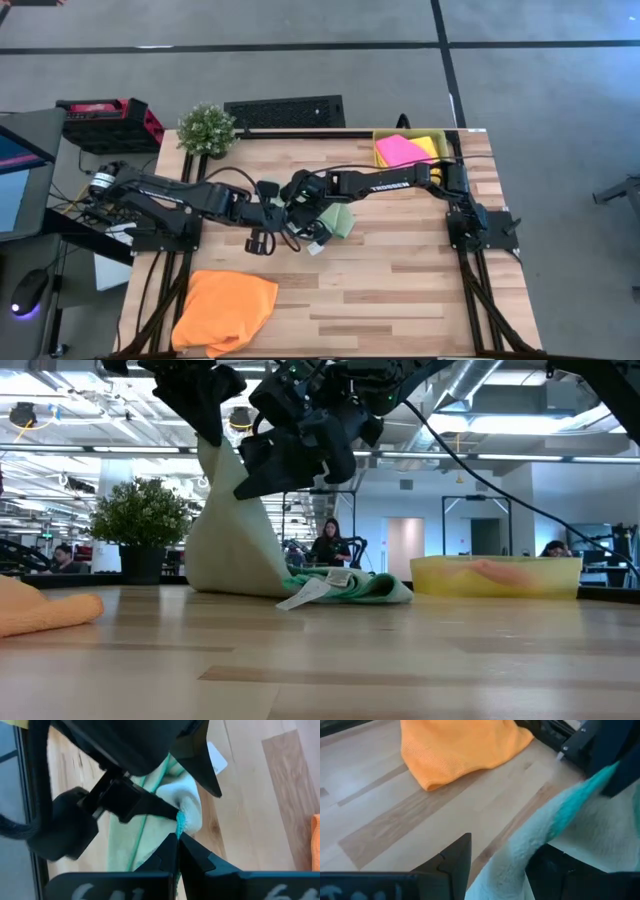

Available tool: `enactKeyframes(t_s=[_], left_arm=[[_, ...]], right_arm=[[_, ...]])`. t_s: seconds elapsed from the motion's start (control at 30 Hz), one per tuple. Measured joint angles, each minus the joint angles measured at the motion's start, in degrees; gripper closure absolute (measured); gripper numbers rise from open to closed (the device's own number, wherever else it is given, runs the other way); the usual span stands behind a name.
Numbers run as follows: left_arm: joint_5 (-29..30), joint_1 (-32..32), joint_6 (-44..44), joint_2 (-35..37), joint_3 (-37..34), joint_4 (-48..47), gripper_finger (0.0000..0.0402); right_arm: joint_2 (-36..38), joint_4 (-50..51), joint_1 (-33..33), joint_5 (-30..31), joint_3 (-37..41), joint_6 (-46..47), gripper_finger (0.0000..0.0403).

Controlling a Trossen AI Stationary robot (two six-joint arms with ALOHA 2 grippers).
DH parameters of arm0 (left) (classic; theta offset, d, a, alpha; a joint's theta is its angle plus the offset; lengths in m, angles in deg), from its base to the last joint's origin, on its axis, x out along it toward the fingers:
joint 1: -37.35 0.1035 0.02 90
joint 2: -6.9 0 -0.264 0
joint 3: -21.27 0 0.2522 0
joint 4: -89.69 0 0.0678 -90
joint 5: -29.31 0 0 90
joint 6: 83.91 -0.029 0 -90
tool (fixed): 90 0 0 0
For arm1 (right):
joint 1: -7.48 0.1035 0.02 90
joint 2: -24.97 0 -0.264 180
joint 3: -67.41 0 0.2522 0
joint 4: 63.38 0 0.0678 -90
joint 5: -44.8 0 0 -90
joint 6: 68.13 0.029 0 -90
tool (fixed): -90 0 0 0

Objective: Fold microfiber towels
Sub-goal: Fold the light green towel

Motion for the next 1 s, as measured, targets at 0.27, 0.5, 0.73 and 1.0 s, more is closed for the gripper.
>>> enactKeyframes(t_s=[0.27, 0.5, 0.73, 1.0], left_arm=[[0.7, 0.0, 0.8, 0.0, 0.4, -2.5, 0.0401], [1.6, 0.0, 3.9, 0.2, 0.4, -6.1, 0.0401], [1.1, -0.6, 10.2, 0.2, 0.4, -12.2, 0.0401], [-0.5, -2.8, 15.2, 0.2, 0.4, -14.6, 0.0401]], right_arm=[[0.0, 3.1, 0.0, 0.1, 0.0, 0.0, 0.0212], [0.0, 8.6, -0.1, 1.3, 0.0, 0.0, 0.0212], [0.0, 14.6, -0.1, 8.0, 1.1, 4.3, 0.0212], [-0.2, 19.8, -0.1, 15.9, 1.3, 8.7, 0.0212]])
